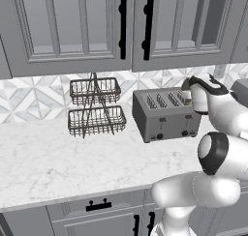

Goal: Start the toaster. Once the lever pops up, take the bread to the plate on the dining counter.

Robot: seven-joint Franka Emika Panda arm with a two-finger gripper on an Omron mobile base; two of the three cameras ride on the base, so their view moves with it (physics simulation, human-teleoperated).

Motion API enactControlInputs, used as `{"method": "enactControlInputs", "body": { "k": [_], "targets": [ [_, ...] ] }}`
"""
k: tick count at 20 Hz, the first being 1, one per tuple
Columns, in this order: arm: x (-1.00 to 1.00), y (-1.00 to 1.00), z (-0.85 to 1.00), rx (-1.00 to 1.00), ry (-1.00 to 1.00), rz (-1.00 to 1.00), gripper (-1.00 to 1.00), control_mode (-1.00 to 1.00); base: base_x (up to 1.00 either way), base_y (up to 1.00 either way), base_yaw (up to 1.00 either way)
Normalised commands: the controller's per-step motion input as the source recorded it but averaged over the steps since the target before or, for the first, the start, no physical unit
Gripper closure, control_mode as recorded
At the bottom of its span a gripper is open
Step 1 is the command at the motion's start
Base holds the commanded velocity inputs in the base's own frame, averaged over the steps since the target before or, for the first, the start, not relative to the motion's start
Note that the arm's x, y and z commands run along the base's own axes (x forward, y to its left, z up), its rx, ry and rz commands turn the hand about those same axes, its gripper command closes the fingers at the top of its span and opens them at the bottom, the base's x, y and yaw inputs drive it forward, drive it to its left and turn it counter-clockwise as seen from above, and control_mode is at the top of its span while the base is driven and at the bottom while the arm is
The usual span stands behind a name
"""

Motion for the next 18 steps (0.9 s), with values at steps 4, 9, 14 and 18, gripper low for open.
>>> {"method": "enactControlInputs", "body": {
  "k": [4, 9, 14, 18],
  "targets": [
    [-0.44, 0.00, 0.67, 0.00, 0.00, 0.00, 1.00, -1.00, 0.00, 0.00, 0.00],
    [-0.47, 0.00, 0.51, 0.00, 0.00, 0.00, 1.00, -1.00, 0.00, 0.00, 0.00],
    [-0.48, -0.03, 0.52, 0.00, 0.00, 0.00, 1.00, -1.00, 0.00, 0.00, 0.00],
    [-0.52, -0.02, 0.74, 0.00, 0.08, 0.02, 1.00, -1.00, 0.00, 0.00, 0.00]
  ]
}}
